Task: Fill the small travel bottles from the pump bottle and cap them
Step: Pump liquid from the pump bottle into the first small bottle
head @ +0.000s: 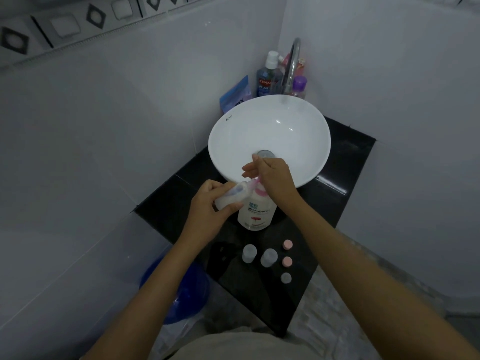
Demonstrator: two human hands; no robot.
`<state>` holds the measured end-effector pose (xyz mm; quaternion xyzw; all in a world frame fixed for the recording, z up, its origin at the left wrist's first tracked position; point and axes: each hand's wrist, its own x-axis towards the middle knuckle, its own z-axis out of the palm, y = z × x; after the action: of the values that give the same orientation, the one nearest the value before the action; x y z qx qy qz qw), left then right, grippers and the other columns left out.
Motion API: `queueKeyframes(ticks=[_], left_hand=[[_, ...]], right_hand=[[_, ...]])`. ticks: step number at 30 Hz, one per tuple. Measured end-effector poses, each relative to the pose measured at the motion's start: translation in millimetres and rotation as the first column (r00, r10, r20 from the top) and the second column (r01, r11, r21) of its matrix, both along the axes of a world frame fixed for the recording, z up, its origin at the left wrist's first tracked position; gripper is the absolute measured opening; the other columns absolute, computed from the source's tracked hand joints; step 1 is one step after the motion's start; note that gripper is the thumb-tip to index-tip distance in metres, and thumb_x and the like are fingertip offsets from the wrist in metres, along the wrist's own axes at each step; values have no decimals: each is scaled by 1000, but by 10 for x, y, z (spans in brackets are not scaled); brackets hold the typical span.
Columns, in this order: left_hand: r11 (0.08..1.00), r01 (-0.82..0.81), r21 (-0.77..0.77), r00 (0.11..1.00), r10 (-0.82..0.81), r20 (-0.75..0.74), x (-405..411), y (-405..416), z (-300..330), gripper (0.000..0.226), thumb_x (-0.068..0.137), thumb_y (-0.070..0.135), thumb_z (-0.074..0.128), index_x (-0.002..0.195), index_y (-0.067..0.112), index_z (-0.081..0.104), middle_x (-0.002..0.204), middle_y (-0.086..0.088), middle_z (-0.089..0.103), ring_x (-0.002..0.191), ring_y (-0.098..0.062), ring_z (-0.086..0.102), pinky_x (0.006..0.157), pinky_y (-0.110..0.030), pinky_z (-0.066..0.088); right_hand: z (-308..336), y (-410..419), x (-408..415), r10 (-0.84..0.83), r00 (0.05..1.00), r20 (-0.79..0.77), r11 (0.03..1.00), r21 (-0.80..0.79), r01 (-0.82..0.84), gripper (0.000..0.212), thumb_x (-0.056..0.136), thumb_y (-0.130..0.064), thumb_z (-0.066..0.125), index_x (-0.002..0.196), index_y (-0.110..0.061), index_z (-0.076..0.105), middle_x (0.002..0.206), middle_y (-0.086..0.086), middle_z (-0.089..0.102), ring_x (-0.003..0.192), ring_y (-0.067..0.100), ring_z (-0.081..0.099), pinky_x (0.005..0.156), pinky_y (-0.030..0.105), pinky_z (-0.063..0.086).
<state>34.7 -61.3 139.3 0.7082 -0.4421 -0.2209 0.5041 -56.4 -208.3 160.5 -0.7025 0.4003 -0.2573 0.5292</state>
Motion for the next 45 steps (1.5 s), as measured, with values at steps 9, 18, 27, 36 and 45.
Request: queueKeyframes(ticks=[9, 18, 27, 36, 45], left_hand=[[1000, 14, 21, 1000, -13, -25, 1, 0, 4, 45, 81, 19, 71, 124, 19, 59, 97, 8, 49, 86, 15, 48, 73, 1, 39], [998, 59, 18, 998, -58, -37, 47, -8, 49, 43, 82, 17, 69, 124, 18, 59, 97, 9, 51, 86, 15, 49, 71, 0, 40], [996, 83, 35, 996, -81, -39, 78, -34, 95, 42, 83, 19, 68, 124, 18, 59, 98, 6, 51, 84, 12, 50, 71, -1, 41], [994, 95, 60, 995, -93, -41, 68, -36, 57, 40, 84, 20, 67, 124, 20, 59, 100, 3, 51, 88, 7, 51, 71, -6, 42], [993, 111, 48, 992, -107, -72, 87, -27, 113, 40, 85, 20, 66, 124, 20, 58, 101, 2, 52, 86, 10, 51, 71, 0, 41]], right_hand=[[-132, 87, 2, -63, 998, 20, 997, 36, 62, 44, 98, -25, 38, 77, -7, 73, 74, 2, 71, 67, 6, 63, 71, 26, 50], [-47, 53, -2, -34, 992, 122, 999, 5, 33, 41, 98, -23, 41, 82, -3, 73, 72, 2, 71, 65, -2, 65, 59, 8, 48], [-20, 39, -48, 36, 997, 71, 999, -3, -35, 39, 97, -28, 46, 84, -5, 74, 77, 7, 73, 74, 9, 67, 68, 19, 49], [-133, 48, -35, 9, 998, 57, 1000, -10, -9, 41, 97, -25, 43, 76, -8, 75, 72, -3, 70, 65, -3, 60, 60, 10, 46], [-14, 17, -69, 46, 995, 92, 998, -53, -41, 38, 96, -27, 47, 79, -8, 74, 66, 0, 70, 67, 7, 66, 69, 13, 51]])
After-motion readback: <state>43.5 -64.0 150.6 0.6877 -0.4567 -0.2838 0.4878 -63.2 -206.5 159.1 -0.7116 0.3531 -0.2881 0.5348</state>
